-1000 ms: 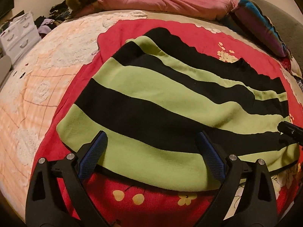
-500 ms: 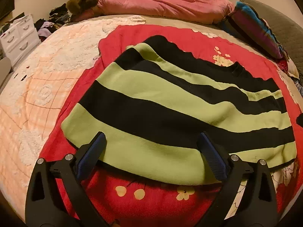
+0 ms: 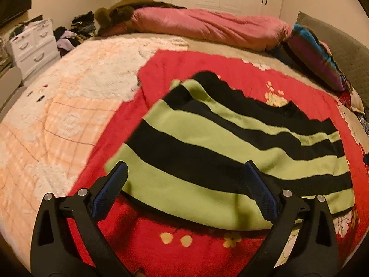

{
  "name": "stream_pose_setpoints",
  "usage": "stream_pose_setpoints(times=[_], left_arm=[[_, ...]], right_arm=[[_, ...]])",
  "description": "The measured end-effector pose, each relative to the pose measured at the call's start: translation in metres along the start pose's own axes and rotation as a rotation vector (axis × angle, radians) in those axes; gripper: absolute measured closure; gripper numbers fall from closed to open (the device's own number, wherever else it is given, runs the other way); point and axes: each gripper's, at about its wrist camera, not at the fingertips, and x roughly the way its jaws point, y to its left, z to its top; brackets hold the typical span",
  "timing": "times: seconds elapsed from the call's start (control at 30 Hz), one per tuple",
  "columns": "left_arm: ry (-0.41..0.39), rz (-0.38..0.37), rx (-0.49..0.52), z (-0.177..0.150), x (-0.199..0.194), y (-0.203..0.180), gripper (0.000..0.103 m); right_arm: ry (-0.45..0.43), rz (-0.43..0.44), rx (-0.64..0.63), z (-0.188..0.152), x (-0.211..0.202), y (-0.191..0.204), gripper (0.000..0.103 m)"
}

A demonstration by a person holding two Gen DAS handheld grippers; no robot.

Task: Fold small clothes

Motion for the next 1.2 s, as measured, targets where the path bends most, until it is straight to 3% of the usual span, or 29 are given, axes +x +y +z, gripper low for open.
stream_pose_setpoints(times=[0.37, 0.9, 1.2], left_arm=[[-0.025, 0.059, -0.041, 0.006, -0.003, 0.030, 0.010], [-0.014, 0.075, -0.299, 0.002, 0.001, 0.108, 0.010], [-0.009, 0.095, -0.306, 0.002, 0.003, 0.116, 0.010]], right_arm=[[0.001, 0.047, -0.076, 0.000, 0.008, 0.050, 0.005], [0.062, 0.112, -0.325, -0.028, 0.051, 0.146, 0.005], [0.095, 0.124, -0.451, -0.051, 0.086, 0.185, 0.005]])
